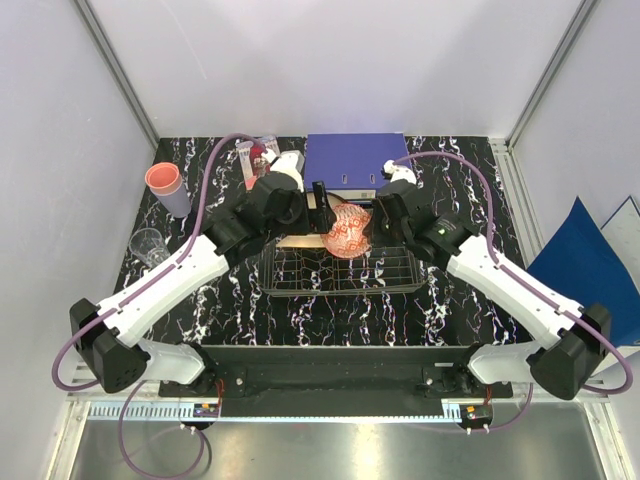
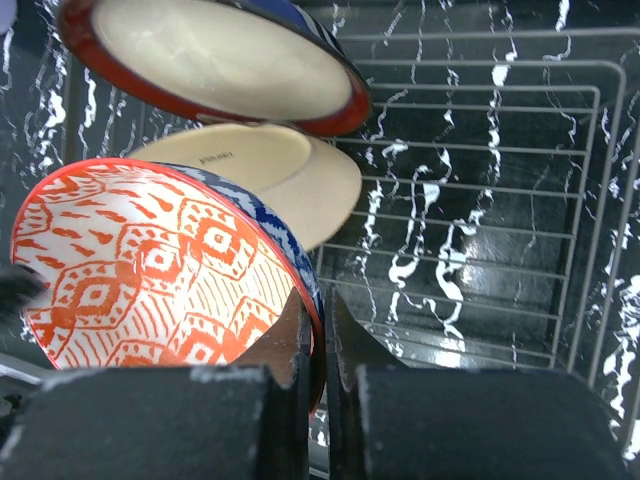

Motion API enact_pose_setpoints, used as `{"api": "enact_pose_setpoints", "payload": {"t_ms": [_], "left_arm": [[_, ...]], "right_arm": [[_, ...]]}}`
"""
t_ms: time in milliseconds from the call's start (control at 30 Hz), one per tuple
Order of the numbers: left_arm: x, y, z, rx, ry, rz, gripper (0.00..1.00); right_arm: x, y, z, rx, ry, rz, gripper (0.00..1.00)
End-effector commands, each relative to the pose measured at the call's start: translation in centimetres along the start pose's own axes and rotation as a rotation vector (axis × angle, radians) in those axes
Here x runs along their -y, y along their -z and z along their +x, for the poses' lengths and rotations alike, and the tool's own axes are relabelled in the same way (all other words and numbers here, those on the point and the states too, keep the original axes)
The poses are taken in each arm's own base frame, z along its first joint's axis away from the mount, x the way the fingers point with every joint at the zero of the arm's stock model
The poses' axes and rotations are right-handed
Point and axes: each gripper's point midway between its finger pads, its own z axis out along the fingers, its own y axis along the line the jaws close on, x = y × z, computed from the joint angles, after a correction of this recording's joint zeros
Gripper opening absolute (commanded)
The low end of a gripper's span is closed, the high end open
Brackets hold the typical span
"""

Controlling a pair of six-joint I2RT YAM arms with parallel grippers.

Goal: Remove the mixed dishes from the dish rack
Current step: Place the bowl at the center of the board.

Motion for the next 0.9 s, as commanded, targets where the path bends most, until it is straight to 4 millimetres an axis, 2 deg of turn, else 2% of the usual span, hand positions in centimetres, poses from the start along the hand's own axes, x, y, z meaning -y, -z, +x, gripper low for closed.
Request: {"api": "enact_pose_setpoints", "payload": {"t_ms": [0,133,233,267,300,367,400,500,533,667,800,833,867], "left_arm": [[1.5,0.6,-0.9,0.018,-0.014,0.057,0.85],[0.9,0.3,0.2,-0.005,-0.018,0.045,0.80],[0.4,0.0,0.8,-0.017,-0.023,0.028,0.71],[0.3,0.0,0.8,-0.014,-0.026,0.024,0.66],[0.1,-0.1,1.0,-0.019,-0.030,0.017,0.54],[-0.1,-0.2,1.0,-0.020,-0.035,0.003,0.42],[-0.2,-0.2,1.1,-0.023,-0.037,-0.001,0.28],[-0.3,-0.3,1.2,-0.031,-0.042,-0.008,0.14],[-0.3,-0.3,1.2,-0.033,-0.043,-0.010,0.02],[-0.7,0.0,1.1,-0.025,-0.037,-0.022,0.00],[-2.1,1.8,-0.1,0.034,-0.023,-0.086,0.00],[-2.3,2.8,-0.8,0.062,-0.021,-0.089,0.00],[-2.9,3.4,-1.4,0.089,-0.023,-0.119,0.00]], "right_arm": [[-3.4,1.1,-4.1,0.112,-0.016,-0.110,0.00],[-4.1,1.0,-4.6,0.114,-0.011,-0.131,0.00],[-5.0,1.2,-4.9,0.117,-0.009,-0.169,0.00],[-5.1,1.2,-5.0,0.116,-0.010,-0.175,0.00],[-5.4,1.4,-5.2,0.121,-0.006,-0.190,0.00],[-5.9,1.7,-5.1,0.121,0.000,-0.210,0.00],[-6.2,1.9,-5.2,0.123,0.002,-0.218,0.00],[-6.5,2.3,-5.3,0.125,0.007,-0.233,0.00],[-6.7,2.4,-5.3,0.125,0.012,-0.239,0.00],[-6.9,2.6,-5.3,0.125,0.019,-0.254,0.00],[-6.6,2.8,-5.2,0.130,0.027,-0.249,0.52],[-6.5,3.1,-5.3,0.140,0.026,-0.250,0.68],[-6.3,3.3,-5.4,0.146,0.023,-0.245,0.75]]}}
